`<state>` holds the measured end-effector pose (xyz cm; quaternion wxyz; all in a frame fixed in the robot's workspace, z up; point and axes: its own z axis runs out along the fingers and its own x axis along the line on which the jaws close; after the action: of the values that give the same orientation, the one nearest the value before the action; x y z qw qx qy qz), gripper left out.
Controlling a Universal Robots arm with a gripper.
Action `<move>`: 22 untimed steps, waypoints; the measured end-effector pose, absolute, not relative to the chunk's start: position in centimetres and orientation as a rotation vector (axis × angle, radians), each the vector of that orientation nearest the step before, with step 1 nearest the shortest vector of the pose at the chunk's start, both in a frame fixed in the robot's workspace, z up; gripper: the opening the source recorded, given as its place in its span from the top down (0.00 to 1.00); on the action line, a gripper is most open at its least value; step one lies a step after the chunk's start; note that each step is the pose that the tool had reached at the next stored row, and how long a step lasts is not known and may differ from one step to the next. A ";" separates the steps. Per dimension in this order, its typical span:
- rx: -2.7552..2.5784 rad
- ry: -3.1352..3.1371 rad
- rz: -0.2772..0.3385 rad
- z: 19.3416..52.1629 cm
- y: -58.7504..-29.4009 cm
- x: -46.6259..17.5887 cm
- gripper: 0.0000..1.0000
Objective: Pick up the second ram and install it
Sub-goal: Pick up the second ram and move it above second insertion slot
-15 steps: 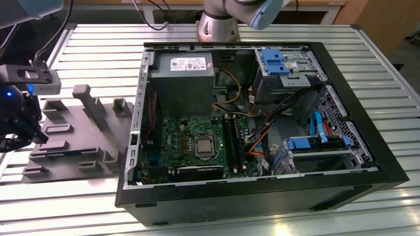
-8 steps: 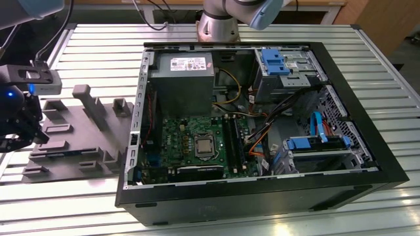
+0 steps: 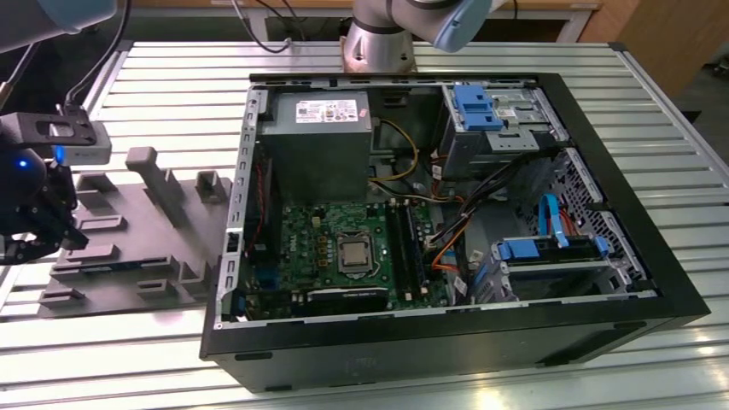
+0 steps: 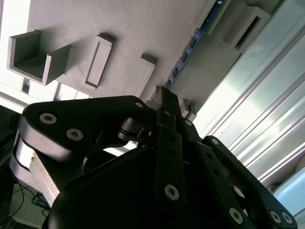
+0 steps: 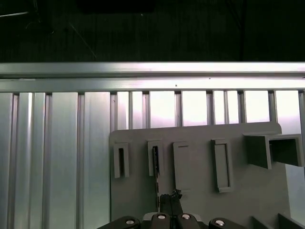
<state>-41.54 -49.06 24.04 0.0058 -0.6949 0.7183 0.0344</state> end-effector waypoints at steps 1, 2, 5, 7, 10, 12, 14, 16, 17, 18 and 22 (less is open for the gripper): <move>-2.175 2.248 0.108 24.0 -49.1 -41.5 0.89; -2.175 2.248 0.108 24.0 -49.1 -41.4 0.89; -2.175 2.248 0.107 24.0 -49.1 -41.2 0.89; -2.175 2.248 0.108 24.0 -49.1 -41.1 0.89; -2.176 2.248 0.108 24.0 -49.1 -40.9 0.89; -2.176 2.248 0.108 24.0 -49.1 -40.9 0.89; -2.176 2.248 0.107 24.0 -49.1 -40.9 0.89; -2.176 2.247 0.108 24.0 -49.1 -40.9 0.89; -2.176 2.247 0.108 24.0 -49.1 -40.9 0.89; -2.176 2.247 0.108 24.0 -49.1 -40.9 0.89; -2.176 2.247 0.108 23.8 -49.2 -40.9 0.89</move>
<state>-40.91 -49.23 23.80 0.0058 -0.6952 0.7180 0.0344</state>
